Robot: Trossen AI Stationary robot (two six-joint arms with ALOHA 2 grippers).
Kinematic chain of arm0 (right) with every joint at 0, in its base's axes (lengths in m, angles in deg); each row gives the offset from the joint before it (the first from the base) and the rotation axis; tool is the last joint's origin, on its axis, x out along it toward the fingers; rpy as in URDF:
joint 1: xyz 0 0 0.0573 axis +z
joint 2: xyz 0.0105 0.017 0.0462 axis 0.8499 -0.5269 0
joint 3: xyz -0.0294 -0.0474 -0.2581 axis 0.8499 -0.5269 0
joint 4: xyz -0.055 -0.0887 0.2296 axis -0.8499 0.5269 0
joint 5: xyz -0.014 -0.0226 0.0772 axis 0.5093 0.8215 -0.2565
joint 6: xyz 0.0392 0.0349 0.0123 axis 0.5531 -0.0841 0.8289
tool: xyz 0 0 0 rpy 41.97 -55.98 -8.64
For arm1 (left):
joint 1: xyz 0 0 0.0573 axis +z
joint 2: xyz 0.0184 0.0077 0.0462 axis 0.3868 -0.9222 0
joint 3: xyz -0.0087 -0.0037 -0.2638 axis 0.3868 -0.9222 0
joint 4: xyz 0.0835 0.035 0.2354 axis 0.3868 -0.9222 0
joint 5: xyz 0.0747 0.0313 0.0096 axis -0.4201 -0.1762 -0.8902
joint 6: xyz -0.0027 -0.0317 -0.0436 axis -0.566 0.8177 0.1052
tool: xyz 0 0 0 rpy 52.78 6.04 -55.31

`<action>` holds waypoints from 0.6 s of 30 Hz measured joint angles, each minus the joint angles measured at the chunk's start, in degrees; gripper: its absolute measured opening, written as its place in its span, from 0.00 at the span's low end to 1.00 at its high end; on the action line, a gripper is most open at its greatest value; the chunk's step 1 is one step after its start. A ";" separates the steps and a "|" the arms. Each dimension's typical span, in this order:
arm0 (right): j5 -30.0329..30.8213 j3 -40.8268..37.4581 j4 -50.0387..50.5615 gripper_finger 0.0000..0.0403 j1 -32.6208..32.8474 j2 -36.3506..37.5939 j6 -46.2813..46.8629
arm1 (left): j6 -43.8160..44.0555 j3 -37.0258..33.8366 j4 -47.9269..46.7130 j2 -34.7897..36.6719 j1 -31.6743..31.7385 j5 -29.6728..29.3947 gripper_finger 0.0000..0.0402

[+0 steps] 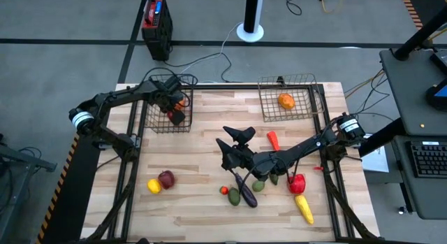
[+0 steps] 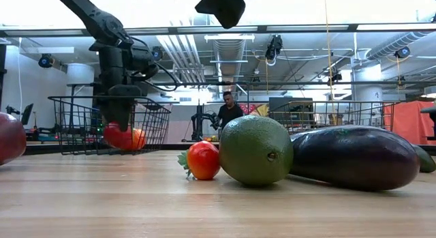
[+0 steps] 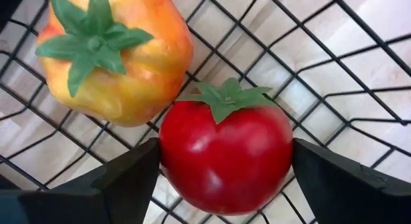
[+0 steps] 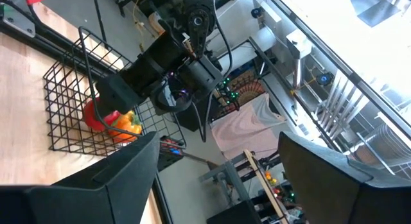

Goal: Sort produce into baskets
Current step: Put the top red tomato into the left wire basket, then put the top lime into the left wire basket

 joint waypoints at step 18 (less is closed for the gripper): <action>0.04 0.00 0.00 0.77 -0.01 0.00 0.00 | -0.31 0.00 -0.26 2.60 0.00 -0.12 0.85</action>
